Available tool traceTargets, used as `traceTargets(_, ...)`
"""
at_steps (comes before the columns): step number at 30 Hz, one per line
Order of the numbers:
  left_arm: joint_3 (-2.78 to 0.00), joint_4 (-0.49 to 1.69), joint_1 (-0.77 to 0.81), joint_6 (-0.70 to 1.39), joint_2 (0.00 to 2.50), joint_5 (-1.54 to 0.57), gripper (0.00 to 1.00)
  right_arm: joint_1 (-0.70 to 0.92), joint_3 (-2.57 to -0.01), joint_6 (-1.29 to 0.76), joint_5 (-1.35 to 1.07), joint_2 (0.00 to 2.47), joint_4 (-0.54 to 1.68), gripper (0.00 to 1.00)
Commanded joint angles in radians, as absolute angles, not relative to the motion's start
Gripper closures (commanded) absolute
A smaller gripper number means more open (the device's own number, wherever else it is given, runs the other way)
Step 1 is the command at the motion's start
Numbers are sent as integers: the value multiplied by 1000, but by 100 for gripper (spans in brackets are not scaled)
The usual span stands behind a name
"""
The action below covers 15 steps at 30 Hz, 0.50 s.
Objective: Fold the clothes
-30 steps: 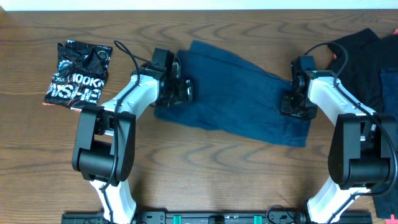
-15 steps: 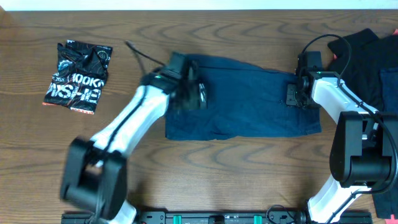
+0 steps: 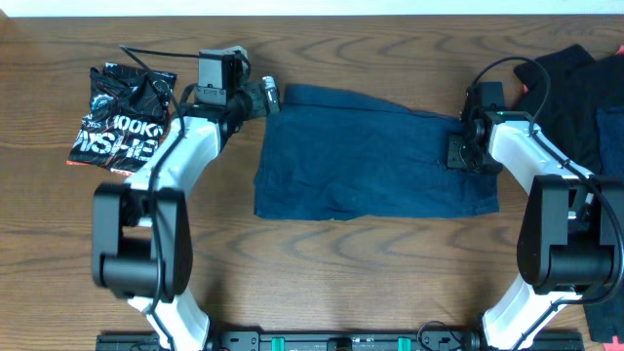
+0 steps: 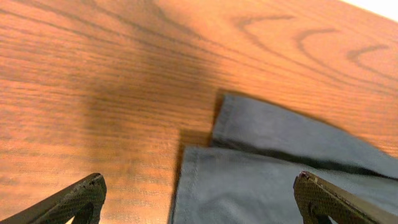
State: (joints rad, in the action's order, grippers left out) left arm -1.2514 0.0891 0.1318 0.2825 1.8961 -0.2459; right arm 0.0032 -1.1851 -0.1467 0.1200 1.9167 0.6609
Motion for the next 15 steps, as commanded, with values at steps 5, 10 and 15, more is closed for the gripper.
traceTargets(5,-1250,-17,139,244,2006,-367,2,12,-1177,-142,93,1923,699,42)
traceTargets(10,-1250,-17,152,248,2080,-379,10,13,-1177,-145,93,1923,707,42)
traceTargets(15,-1250,-23,179,247,2100,-383,37,12,-1177,-145,93,1923,714,43)
